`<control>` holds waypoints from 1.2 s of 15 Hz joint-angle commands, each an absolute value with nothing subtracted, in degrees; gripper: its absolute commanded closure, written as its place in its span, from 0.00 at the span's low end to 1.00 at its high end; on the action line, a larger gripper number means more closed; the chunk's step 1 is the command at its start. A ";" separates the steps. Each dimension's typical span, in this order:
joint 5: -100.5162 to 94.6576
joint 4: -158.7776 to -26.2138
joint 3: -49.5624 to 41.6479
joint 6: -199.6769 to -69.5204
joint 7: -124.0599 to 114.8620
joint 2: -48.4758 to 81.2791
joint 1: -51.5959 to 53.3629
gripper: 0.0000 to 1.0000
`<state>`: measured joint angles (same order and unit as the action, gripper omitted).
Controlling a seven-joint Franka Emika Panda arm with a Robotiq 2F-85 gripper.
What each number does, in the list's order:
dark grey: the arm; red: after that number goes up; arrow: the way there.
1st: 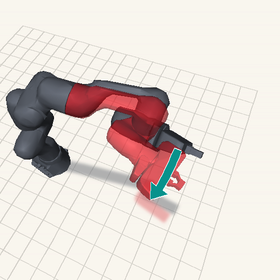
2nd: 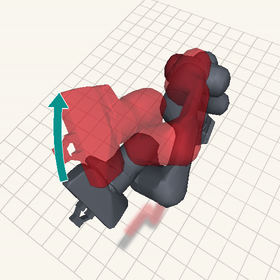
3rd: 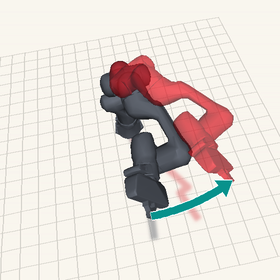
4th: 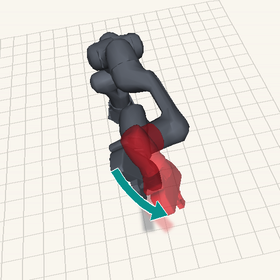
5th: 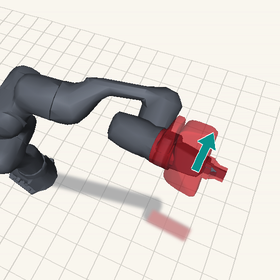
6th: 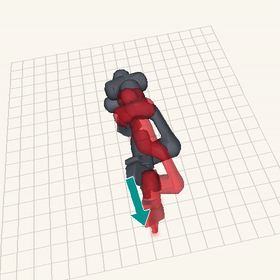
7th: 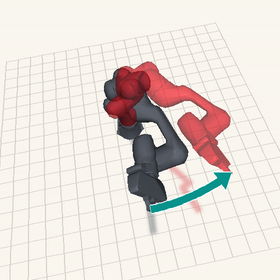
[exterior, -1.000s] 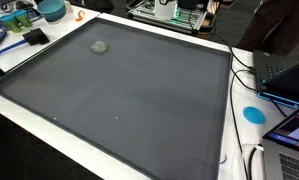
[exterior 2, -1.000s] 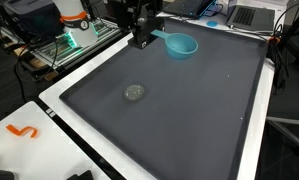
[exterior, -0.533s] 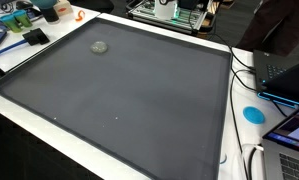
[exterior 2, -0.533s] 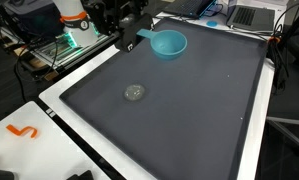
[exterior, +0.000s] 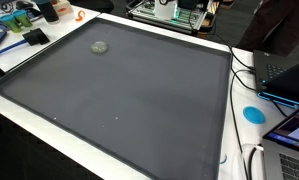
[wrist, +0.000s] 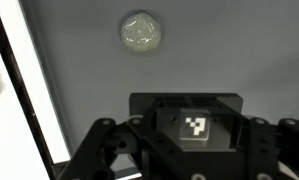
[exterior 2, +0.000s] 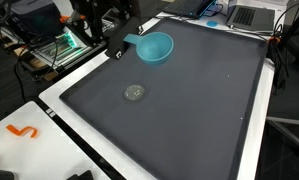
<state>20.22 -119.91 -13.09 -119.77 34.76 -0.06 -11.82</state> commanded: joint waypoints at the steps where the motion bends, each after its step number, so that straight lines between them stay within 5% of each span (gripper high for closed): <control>1: 25.25 -122.00 -14.55 -118.82 40.36 -0.75 -13.67 0.72; 18: 34.94 -126.97 -18.01 -117.84 52.61 0.98 -17.80 0.72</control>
